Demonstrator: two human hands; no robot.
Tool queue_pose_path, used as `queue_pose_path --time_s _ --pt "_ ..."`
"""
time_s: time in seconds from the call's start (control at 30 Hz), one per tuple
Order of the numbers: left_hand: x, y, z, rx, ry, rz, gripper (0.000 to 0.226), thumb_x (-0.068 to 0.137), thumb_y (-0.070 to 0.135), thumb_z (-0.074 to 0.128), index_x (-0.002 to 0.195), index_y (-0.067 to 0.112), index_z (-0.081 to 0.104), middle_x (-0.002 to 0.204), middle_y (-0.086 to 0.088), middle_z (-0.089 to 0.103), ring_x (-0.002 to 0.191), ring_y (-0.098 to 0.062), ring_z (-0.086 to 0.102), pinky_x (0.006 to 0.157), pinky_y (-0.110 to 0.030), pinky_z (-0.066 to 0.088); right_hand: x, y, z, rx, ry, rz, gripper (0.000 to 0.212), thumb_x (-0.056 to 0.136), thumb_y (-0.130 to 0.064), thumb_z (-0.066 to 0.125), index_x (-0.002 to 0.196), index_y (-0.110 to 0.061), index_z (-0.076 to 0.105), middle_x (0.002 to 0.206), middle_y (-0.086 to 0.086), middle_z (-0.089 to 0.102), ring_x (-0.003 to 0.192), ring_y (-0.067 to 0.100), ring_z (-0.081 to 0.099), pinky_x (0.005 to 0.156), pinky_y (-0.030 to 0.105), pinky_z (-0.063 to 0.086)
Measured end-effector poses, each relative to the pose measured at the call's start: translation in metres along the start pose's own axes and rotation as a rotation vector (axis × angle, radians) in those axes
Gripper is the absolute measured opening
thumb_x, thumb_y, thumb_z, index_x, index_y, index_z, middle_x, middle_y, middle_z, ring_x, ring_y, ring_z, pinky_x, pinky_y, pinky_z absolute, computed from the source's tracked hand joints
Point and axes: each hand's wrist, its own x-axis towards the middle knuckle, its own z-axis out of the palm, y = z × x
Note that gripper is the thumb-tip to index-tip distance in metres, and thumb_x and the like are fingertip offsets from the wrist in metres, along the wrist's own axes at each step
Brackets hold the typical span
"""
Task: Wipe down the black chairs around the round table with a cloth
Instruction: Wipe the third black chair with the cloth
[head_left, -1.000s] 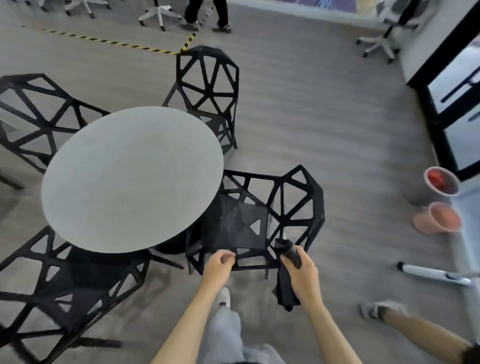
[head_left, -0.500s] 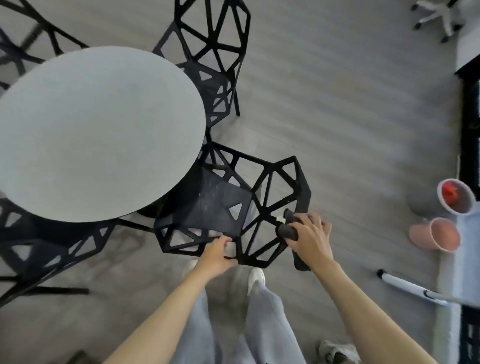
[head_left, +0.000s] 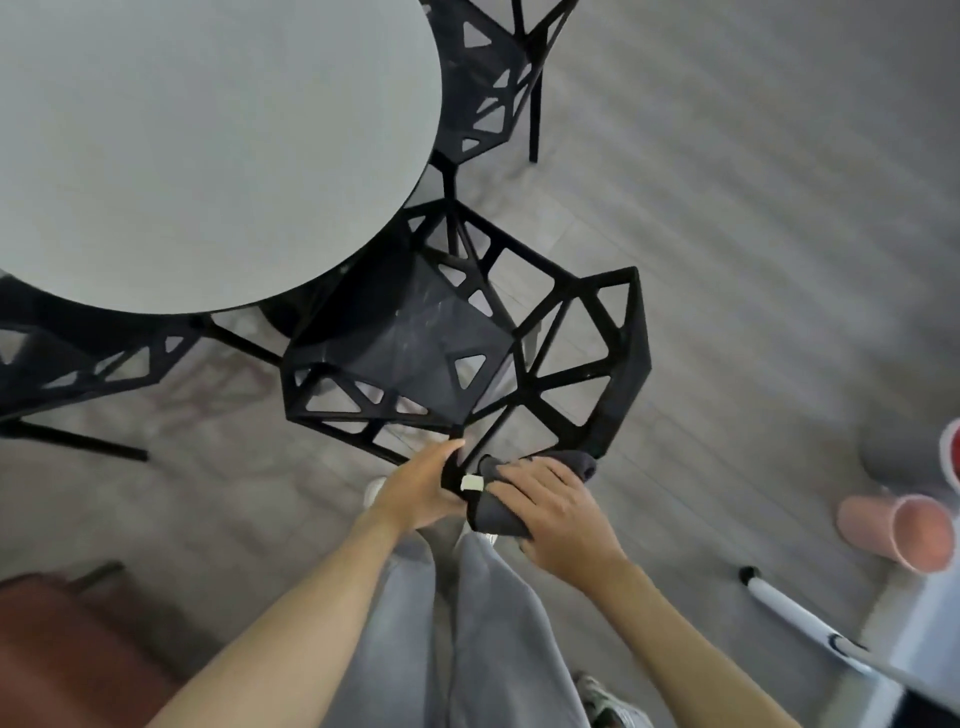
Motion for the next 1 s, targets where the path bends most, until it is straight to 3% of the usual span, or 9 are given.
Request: queue_pose_path --time_s 0.07,0.17,0.3,0.4,0.53,0.67,0.83,0.93,1.0 --pt "-0.002 0.001 -0.001 0.008 0.006 0.0 0.106 0.069 0.058 0.087 0.158 0.032 0.037 0.155 0.01 0.046 0.141 -0.014 0.048 0.116 -0.039 0.043 -0.002 0.036 -0.027 -0.045 -0.006 -0.045 0.051 0.078 -0.019 0.071 0.129 -0.021 0.065 0.135 0.0 0.063 0.127 0.022 0.057 0.119 0.039 0.034" --pt "-0.006 0.004 -0.003 0.056 0.007 0.018 0.099 0.077 0.052 0.086 0.159 0.031 0.036 0.157 0.008 0.045 0.141 -0.015 0.049 0.116 -0.037 0.041 -0.005 0.069 -0.058 -0.065 0.105 0.228 0.047 0.079 -0.019 0.079 0.125 -0.019 0.069 0.133 0.0 0.066 0.133 0.02 0.054 0.125 0.038 0.021" --pt "-0.009 0.007 -0.006 0.21 0.083 0.089 0.095 0.074 0.057 0.085 0.153 0.031 0.038 0.143 0.008 0.058 0.124 -0.018 0.063 0.104 -0.042 0.052 0.009 0.011 -0.028 0.037 0.166 0.504 0.037 0.082 -0.034 0.073 0.115 -0.018 0.072 0.124 -0.001 0.069 0.128 0.02 0.056 0.125 0.042 0.022" --pt "-0.005 0.004 -0.007 0.41 0.145 0.16 0.075 0.082 0.031 0.077 0.147 0.034 0.038 0.129 0.009 0.062 0.11 -0.022 0.068 0.091 -0.042 0.054 0.019 -0.048 0.008 0.091 0.003 0.306 0.034 0.081 -0.042 0.067 0.106 -0.02 0.072 0.113 -0.002 0.069 0.111 0.021 0.063 0.119 0.031 0.024" --pt "-0.004 0.002 -0.001 0.475 0.192 0.161 0.081 0.08 0.015 0.075 0.151 0.028 0.039 0.129 0.006 0.062 0.117 -0.022 0.064 0.095 -0.041 0.05 0.016 -0.044 0.005 -0.045 -0.251 0.101 0.047 0.077 -0.034 0.074 0.123 -0.027 0.066 0.131 -0.006 0.066 0.124 0.017 0.058 0.12 0.03 0.019" --pt "-0.007 0.008 0.014 0.39 0.252 0.127 0.069 0.08 0.047 0.079 0.138 0.031 0.046 0.117 0.011 0.065 0.105 -0.017 0.066 0.093 -0.037 0.047 0.005 0.023 -0.043 -0.061 -0.193 0.14 0.043 0.085 -0.032 0.063 0.129 -0.029 0.065 0.137 -0.009 0.063 0.132 0.014 0.052 0.124 0.033 0.02" --pt "-0.008 0.014 0.035 0.456 0.318 0.15 0.069 0.068 0.045 0.08 0.128 0.022 0.058 0.098 0.006 0.07 0.085 -0.022 0.07 0.073 -0.04 0.054 0.001 0.089 -0.089 -0.075 -0.233 0.207 0.042 0.096 -0.043 0.051 0.137 -0.039 0.057 0.152 -0.019 0.048 0.152 0.008 0.027 0.129 0.044 0.007" --pt "-0.01 0.019 0.036 0.461 0.38 0.141 0.072 0.059 0.044 0.088 0.123 0.021 0.065 0.091 0.008 0.071 0.078 -0.019 0.072 0.066 -0.038 0.056 0.002 0.097 -0.085 -0.015 -0.107 0.217 0.038 0.097 -0.046 0.053 0.131 -0.034 0.064 0.143 -0.016 0.058 0.149 0.009 0.034 0.129 0.041 0.004" --pt "-0.012 0.02 0.037 0.428 0.382 0.114 0.069 0.068 0.047 0.085 0.129 0.023 0.062 0.101 0.01 0.072 0.09 -0.016 0.072 0.076 -0.038 0.057 0.003 0.088 -0.073 0.042 0.032 0.305 0.035 0.092 -0.042 0.057 0.12 -0.026 0.071 0.131 -0.011 0.066 0.141 0.013 0.046 0.128 0.04 0.006"
